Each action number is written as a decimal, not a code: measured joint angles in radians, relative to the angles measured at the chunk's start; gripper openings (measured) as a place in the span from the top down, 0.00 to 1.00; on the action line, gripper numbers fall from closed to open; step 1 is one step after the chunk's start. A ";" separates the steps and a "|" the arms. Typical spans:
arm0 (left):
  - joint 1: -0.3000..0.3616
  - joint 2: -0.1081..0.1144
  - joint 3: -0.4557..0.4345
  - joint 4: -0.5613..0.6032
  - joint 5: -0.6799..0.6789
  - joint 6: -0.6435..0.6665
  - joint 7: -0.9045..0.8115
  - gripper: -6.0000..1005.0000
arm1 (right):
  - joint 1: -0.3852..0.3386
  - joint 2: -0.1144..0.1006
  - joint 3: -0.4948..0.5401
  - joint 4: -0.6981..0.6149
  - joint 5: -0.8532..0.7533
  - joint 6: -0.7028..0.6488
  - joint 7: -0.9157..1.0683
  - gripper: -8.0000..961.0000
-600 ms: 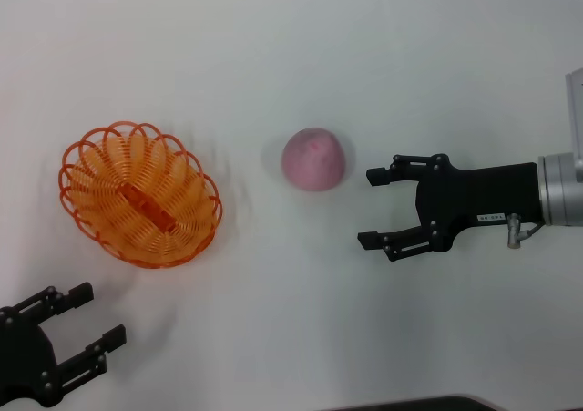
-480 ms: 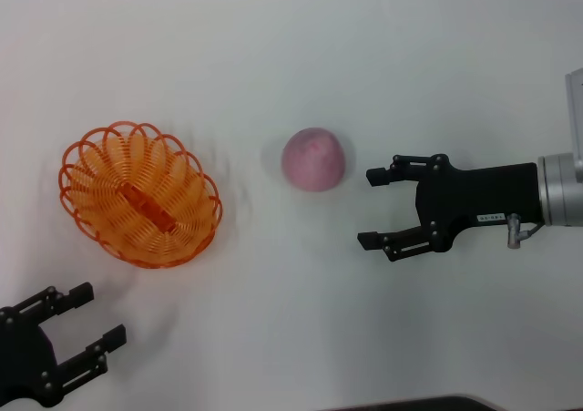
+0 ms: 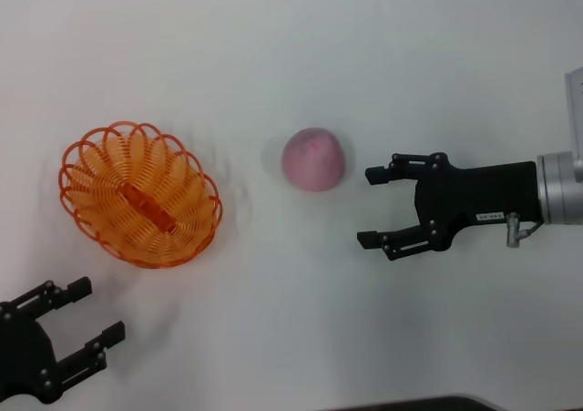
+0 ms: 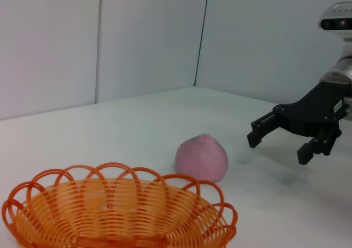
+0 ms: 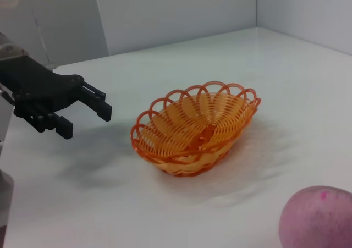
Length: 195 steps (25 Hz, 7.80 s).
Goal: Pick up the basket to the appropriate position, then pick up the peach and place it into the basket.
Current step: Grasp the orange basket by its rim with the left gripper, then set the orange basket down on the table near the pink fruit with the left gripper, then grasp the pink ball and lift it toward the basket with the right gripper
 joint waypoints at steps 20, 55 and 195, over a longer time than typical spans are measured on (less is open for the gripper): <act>-0.137 0.062 -0.071 0.060 -0.012 -0.043 -0.796 0.33 | 0.014 0.000 0.002 0.002 0.000 0.002 0.008 0.02; -0.647 0.100 0.638 0.339 0.535 -0.307 -1.388 0.33 | 0.027 0.001 -0.017 0.005 -0.008 0.014 0.023 0.02; -0.219 0.007 0.174 0.313 -0.075 -0.024 -0.655 0.38 | 0.048 0.002 -0.027 0.000 0.003 -0.015 0.064 0.02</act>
